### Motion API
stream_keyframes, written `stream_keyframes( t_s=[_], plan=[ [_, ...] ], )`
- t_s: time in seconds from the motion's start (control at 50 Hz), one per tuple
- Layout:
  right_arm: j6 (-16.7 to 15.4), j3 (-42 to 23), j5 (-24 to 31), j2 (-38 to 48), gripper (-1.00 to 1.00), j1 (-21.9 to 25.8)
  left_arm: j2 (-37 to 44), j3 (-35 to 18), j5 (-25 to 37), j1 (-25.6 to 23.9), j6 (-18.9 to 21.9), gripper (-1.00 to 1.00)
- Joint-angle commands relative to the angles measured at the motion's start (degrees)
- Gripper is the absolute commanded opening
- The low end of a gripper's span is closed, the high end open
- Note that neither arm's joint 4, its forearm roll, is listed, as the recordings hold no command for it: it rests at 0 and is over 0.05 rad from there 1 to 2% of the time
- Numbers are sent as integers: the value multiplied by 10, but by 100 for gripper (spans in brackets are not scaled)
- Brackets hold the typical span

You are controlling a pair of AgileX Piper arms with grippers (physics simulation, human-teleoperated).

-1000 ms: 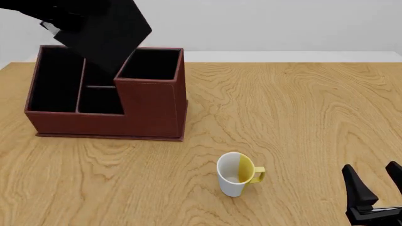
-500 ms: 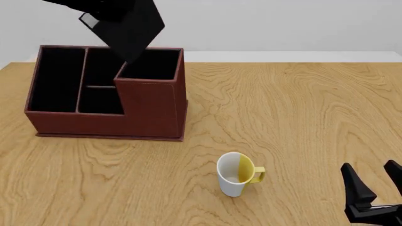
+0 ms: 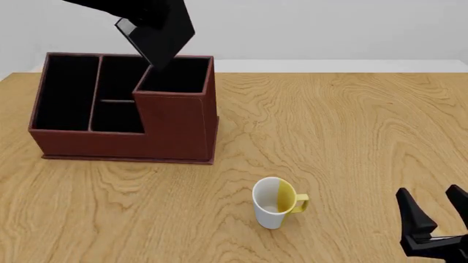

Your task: Pick up the book and place it in the right compartment of the caddy.

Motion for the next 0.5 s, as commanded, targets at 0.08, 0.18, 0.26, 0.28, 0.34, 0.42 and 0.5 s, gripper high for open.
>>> stream_keyframes(
  t_s=[0.08,0.18,0.26,0.28,0.34,0.42,0.5],
  plan=[
    [3,0,-22,26,100,-5,44,-28,-20,16,15,-100],
    [2,0,-36,45,100,-4,61,-40,-23,20,12,-100],
    [2,0,-43,52,100,-5,70,-42,-27,20,11,-100],
    [2,0,-46,55,100,-6,73,-44,-28,19,9,-100],
    [2,0,-56,68,100,-7,84,-51,-27,17,3,-100],
    [2,0,-66,79,100,-8,92,-52,-29,17,5,-100],
    [2,0,-78,92,100,-9,102,-55,-32,17,6,-100]
  ],
)
